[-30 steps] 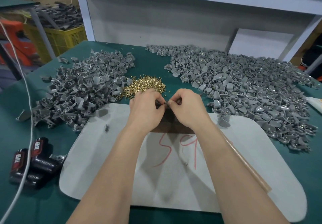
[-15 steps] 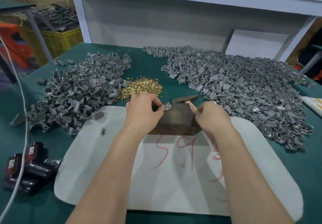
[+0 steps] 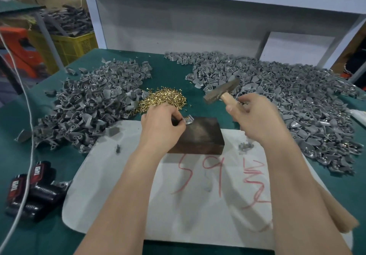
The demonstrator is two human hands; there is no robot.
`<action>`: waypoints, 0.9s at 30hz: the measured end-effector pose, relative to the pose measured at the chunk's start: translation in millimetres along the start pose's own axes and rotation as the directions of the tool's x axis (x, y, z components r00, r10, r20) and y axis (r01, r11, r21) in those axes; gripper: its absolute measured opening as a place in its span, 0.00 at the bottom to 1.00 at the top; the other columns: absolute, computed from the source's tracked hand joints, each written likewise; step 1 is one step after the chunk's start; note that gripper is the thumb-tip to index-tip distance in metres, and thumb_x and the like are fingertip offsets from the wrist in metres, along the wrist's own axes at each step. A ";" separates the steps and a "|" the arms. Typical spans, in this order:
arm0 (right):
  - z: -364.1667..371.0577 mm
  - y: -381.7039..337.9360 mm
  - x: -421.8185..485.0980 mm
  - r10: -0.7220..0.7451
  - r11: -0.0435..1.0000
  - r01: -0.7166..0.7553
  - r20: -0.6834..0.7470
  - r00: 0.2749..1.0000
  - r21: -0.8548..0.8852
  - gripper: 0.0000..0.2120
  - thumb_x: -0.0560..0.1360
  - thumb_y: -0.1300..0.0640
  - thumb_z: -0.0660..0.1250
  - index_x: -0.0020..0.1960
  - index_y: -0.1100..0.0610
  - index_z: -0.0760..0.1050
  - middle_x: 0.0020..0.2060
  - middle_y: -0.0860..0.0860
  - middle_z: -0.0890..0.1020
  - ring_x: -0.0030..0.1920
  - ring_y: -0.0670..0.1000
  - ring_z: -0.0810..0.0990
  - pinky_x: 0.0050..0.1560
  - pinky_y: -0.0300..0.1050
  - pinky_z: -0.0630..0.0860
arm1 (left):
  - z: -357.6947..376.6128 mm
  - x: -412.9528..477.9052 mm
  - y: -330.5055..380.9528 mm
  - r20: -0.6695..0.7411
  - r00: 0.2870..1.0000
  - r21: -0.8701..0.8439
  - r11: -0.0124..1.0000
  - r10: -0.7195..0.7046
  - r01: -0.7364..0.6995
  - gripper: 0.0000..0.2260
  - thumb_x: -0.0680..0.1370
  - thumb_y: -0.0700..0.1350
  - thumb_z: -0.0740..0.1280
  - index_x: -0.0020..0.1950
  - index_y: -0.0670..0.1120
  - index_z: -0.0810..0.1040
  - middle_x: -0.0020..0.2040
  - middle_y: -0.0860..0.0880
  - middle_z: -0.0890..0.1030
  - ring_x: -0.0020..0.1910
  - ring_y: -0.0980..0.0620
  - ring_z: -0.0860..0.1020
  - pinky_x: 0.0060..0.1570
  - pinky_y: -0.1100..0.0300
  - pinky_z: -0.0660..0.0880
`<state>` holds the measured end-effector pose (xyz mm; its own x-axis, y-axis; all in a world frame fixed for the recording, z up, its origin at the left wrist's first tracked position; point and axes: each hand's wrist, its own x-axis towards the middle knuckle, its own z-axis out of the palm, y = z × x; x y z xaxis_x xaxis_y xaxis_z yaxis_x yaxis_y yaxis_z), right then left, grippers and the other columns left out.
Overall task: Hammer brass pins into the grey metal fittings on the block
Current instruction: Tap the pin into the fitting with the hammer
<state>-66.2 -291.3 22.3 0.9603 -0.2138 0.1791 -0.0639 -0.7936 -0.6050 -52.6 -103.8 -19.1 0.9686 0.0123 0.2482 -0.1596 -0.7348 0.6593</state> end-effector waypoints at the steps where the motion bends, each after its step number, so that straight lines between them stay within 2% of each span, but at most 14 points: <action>1: -1.6 -3.5 -3.6 -0.041 0.999 0.041 -0.005 0.999 -0.011 0.10 0.76 0.50 0.65 0.55 0.54 0.77 0.42 0.54 0.82 0.41 0.58 0.79 0.41 0.49 0.75 | -0.2 0.2 -0.3 -0.011 1.000 0.004 1.000 0.000 0.001 0.08 0.74 0.45 0.70 0.36 0.52 0.74 0.43 0.53 0.77 0.53 0.45 0.75 0.56 0.46 0.71; 3: -2.4 -8.6 -9.4 -0.127 0.991 0.127 0.008 0.992 -0.041 0.06 0.77 0.51 0.64 0.49 0.53 0.76 0.39 0.53 0.81 0.40 0.57 0.78 0.40 0.46 0.72 | -0.5 0.2 -0.3 -0.022 1.000 -0.011 1.000 -0.002 0.002 0.07 0.73 0.44 0.70 0.37 0.51 0.76 0.44 0.52 0.78 0.52 0.45 0.75 0.56 0.47 0.71; 6: 0.9 -12.1 -15.9 -0.187 0.982 0.185 0.066 0.980 0.032 0.07 0.78 0.54 0.62 0.55 0.54 0.70 0.41 0.52 0.80 0.36 0.52 0.83 0.45 0.51 0.77 | -0.3 0.3 -0.7 -0.025 1.000 -0.019 1.000 0.004 -0.004 0.07 0.73 0.43 0.70 0.37 0.51 0.75 0.45 0.51 0.79 0.52 0.44 0.75 0.56 0.46 0.71; 9: 2.4 -13.2 -17.3 -0.323 0.946 0.321 -0.073 0.944 -0.037 0.13 0.78 0.55 0.63 0.62 0.52 0.72 0.46 0.51 0.82 0.41 0.51 0.78 0.44 0.41 0.70 | 0.1 0.9 -2.0 -0.037 0.999 -0.030 0.999 0.018 -0.019 0.07 0.73 0.43 0.71 0.37 0.49 0.76 0.43 0.51 0.78 0.52 0.43 0.75 0.56 0.46 0.71; 11: 1.0 -18.9 -19.9 -0.380 0.920 0.392 -0.194 0.904 0.026 0.17 0.78 0.57 0.64 0.66 0.50 0.72 0.49 0.46 0.81 0.44 0.43 0.75 0.45 0.29 0.66 | 0.8 0.5 -2.2 -0.044 0.998 -0.043 0.998 0.037 -0.039 0.06 0.73 0.42 0.71 0.36 0.48 0.78 0.41 0.51 0.77 0.50 0.43 0.76 0.54 0.46 0.72; 13: 4.3 -21.6 -20.9 -0.419 0.905 0.424 -0.112 0.901 0.024 0.19 0.78 0.57 0.64 0.68 0.48 0.71 0.51 0.39 0.77 0.49 0.35 0.72 0.49 0.19 0.62 | 1.2 0.4 -2.3 -0.056 0.998 -0.063 0.997 0.037 -0.041 0.06 0.73 0.41 0.71 0.36 0.47 0.78 0.41 0.51 0.77 0.49 0.42 0.76 0.54 0.46 0.72; 15: 13.6 -18.2 -23.6 -0.394 0.907 0.407 0.121 0.911 -0.106 0.19 0.78 0.55 0.63 0.68 0.45 0.70 0.55 0.41 0.79 0.54 0.43 0.76 0.52 0.31 0.68 | 1.0 0.9 -3.0 -0.057 0.998 -0.088 0.996 0.016 -0.021 0.07 0.72 0.41 0.71 0.36 0.48 0.78 0.42 0.49 0.78 0.50 0.42 0.77 0.55 0.46 0.72; 16: 15.4 -17.5 -24.2 -0.379 0.908 0.397 0.144 0.914 -0.135 0.19 0.78 0.55 0.63 0.68 0.45 0.70 0.56 0.44 0.80 0.55 0.48 0.78 0.53 0.36 0.69 | 0.9 0.6 -3.0 -0.055 0.998 -0.094 0.995 0.011 -0.016 0.06 0.72 0.41 0.71 0.36 0.48 0.78 0.43 0.49 0.79 0.50 0.43 0.77 0.55 0.46 0.72; 17: 15.4 -17.5 -22.3 -0.380 0.913 0.389 0.088 0.921 -0.122 0.19 0.78 0.55 0.63 0.68 0.47 0.71 0.57 0.46 0.81 0.56 0.49 0.78 0.54 0.36 0.69 | 1.1 0.9 -3.1 -0.058 0.998 -0.096 0.995 0.012 -0.018 0.06 0.72 0.41 0.72 0.36 0.47 0.79 0.44 0.48 0.79 0.50 0.42 0.77 0.55 0.46 0.72; 20: 6.8 -20.5 -18.6 -0.396 0.907 0.418 -0.232 0.888 0.052 0.18 0.78 0.57 0.63 0.67 0.50 0.72 0.55 0.46 0.82 0.51 0.41 0.75 0.51 0.19 0.62 | 1.6 0.3 -1.9 -0.058 0.998 -0.090 0.996 0.014 -0.019 0.06 0.73 0.41 0.71 0.36 0.47 0.78 0.41 0.50 0.78 0.51 0.43 0.77 0.55 0.47 0.72; 21: 5.9 -21.6 -17.2 -0.411 0.902 0.430 -0.221 0.885 0.046 0.17 0.78 0.57 0.63 0.67 0.49 0.73 0.54 0.46 0.82 0.48 0.40 0.75 0.50 0.20 0.64 | 1.4 0.4 -1.5 -0.056 0.998 -0.088 0.996 0.007 -0.012 0.07 0.73 0.41 0.71 0.36 0.49 0.77 0.41 0.51 0.77 0.51 0.43 0.77 0.56 0.47 0.72; 24: 17.0 -17.6 -22.2 -0.386 0.913 0.398 0.120 0.914 -0.089 0.15 0.78 0.55 0.62 0.64 0.45 0.74 0.50 0.48 0.83 0.49 0.51 0.79 0.49 0.40 0.73 | 0.2 0.6 -1.9 -0.038 0.999 -0.078 0.997 -0.004 0.001 0.03 0.73 0.42 0.71 0.39 0.47 0.80 0.45 0.49 0.79 0.52 0.44 0.77 0.56 0.48 0.72; 25: 19.0 -17.0 -23.5 -0.369 0.917 0.384 0.135 0.920 -0.109 0.16 0.78 0.55 0.62 0.64 0.44 0.73 0.49 0.49 0.82 0.50 0.53 0.79 0.48 0.42 0.72 | -0.1 0.8 -2.5 -0.036 0.999 -0.068 0.998 -0.001 -0.001 0.03 0.73 0.42 0.71 0.40 0.45 0.81 0.45 0.49 0.79 0.51 0.44 0.77 0.56 0.48 0.72; 27: 16.5 -17.7 -21.7 -0.361 0.931 0.359 -0.022 0.932 -0.061 0.18 0.78 0.55 0.62 0.66 0.45 0.72 0.52 0.48 0.83 0.52 0.52 0.79 0.51 0.40 0.72 | 0.2 1.0 -3.8 -0.039 0.999 -0.065 0.998 0.018 -0.020 0.03 0.73 0.42 0.71 0.39 0.44 0.81 0.45 0.47 0.80 0.50 0.43 0.77 0.55 0.47 0.72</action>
<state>-81.4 -263.3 16.2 0.9125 0.0748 0.4022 0.2690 -0.8505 -0.4519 -51.0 -101.2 -21.5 0.9574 0.0260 0.2876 -0.1913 -0.6892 0.6989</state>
